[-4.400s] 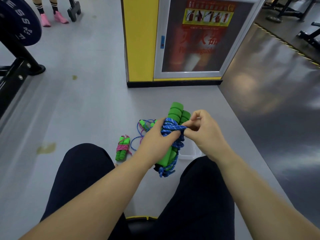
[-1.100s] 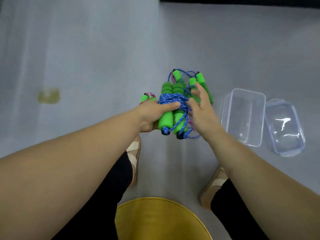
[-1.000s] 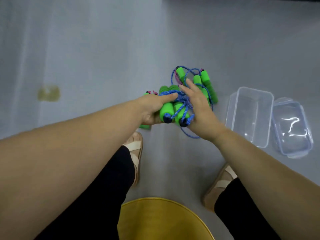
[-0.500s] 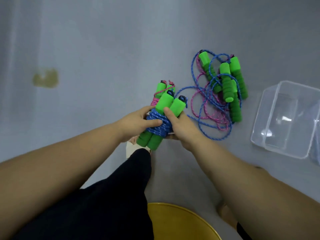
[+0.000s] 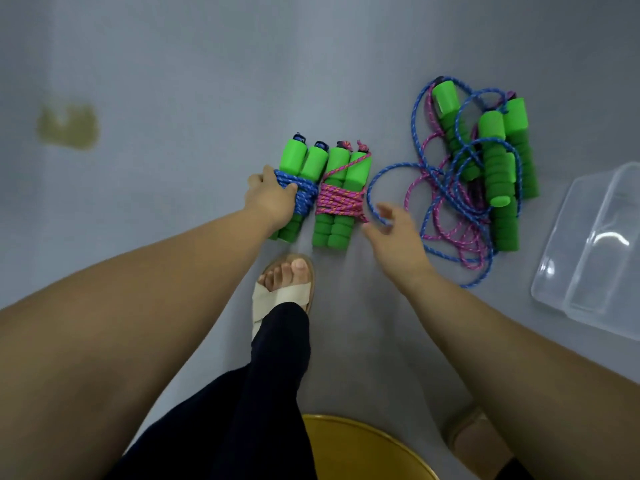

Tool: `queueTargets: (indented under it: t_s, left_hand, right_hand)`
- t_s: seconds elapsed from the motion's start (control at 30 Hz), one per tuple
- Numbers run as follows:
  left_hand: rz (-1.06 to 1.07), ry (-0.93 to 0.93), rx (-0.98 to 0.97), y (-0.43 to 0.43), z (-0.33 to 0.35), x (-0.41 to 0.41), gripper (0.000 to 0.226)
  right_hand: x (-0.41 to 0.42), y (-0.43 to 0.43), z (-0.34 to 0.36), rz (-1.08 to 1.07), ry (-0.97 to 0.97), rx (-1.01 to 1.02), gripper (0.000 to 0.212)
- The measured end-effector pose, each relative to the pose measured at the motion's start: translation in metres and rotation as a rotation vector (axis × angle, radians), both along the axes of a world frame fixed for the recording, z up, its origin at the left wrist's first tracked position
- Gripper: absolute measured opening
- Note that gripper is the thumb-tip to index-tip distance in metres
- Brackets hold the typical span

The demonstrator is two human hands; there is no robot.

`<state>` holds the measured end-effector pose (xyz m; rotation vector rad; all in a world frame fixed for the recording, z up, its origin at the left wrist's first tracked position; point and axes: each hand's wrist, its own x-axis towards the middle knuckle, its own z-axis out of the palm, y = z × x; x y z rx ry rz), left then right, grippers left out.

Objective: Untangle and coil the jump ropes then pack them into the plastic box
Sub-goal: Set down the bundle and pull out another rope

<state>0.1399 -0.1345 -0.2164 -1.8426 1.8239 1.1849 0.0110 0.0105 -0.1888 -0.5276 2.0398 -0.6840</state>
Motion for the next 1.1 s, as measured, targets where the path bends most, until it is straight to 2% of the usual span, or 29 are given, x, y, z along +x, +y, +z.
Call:
queueTargets:
  t_s: [0.1,0.13,0.2,0.27,0.33,0.47,0.57,0.63,0.7,0.73,0.8,0.87,0.9,0.97,1.0,1.03,1.07,1.1]
  left_hand:
    - [0.004,-0.042,-0.014,0.005,0.012,-0.007,0.048]
    - [0.038,-0.044,-0.018,0.007,0.014,-0.008,0.046]
    - [0.088,-0.061,-0.034,0.009,0.021,-0.013,0.044]
    - [0.109,-0.089,-0.039,0.012,0.026,-0.017,0.046]
    - [0.088,-0.085,-0.048,0.015,0.032,-0.026,0.046]
    - [-0.120,-0.057,-0.082,0.022,0.055,-0.048,0.039]
    - [-0.277,0.066,0.118,0.037,0.084,-0.086,0.026]
    - [-0.145,0.196,0.364,0.050,0.107,-0.118,0.027]
    - [0.084,0.310,0.544,0.062,0.132,-0.147,0.041]
    - [0.166,0.376,0.583,0.066,0.139,-0.157,0.040]
    - [0.256,0.509,0.587,0.076,0.160,-0.173,0.019]
    - [0.178,0.575,0.562,0.084,0.183,-0.175,0.010]
    - [0.068,0.571,0.534,0.089,0.194,-0.172,0.020]
    - [-0.141,0.533,0.492,0.096,0.221,-0.163,0.042]
    - [-0.191,0.547,0.510,0.102,0.242,-0.158,0.039]
    - [-0.203,0.585,0.541,0.106,0.261,-0.153,0.029]
    - [-0.211,0.632,0.570,0.113,0.287,-0.148,0.018]
    - [-0.219,0.672,0.579,0.118,0.309,-0.144,0.012]
  right_hand:
    - [-0.033,0.016,0.006,0.012,0.530,-0.080,0.054]
    - [-0.046,0.019,0.009,-0.028,0.651,-0.080,0.056]
    - [-0.073,0.023,0.018,-0.108,0.734,-0.024,0.061]
    - [-0.097,0.022,0.017,-0.148,0.680,0.113,0.070]
    - [-0.117,0.018,0.012,-0.185,0.528,0.221,0.074]
    - [-0.137,0.002,0.006,-0.275,0.289,0.293,0.047]
    - [-0.128,0.005,0.017,-0.395,0.124,0.168,0.026]
    - [-0.113,0.016,0.030,-0.415,0.051,0.051,0.022]
    - [-0.094,0.031,0.063,-0.308,0.004,-0.035,0.029]
    - [-0.087,0.039,0.076,-0.233,-0.031,-0.099,0.025]
    - [-0.080,0.059,0.116,-0.155,-0.175,-0.197,0.025]
    - [-0.090,0.077,0.148,-0.078,-0.299,-0.208,0.017]
    - [-0.097,0.085,0.167,-0.003,-0.293,-0.162,0.005]
    - [-0.115,0.099,0.192,0.074,-0.197,-0.085,0.013]
    - [-0.123,0.105,0.208,0.052,-0.133,-0.085,0.011]
    - [-0.129,0.108,0.222,0.054,-0.084,-0.119,0.027]
    - [-0.130,0.111,0.239,0.109,-0.076,-0.171,0.053]
    - [-0.129,0.113,0.251,0.188,-0.138,-0.211,0.075]
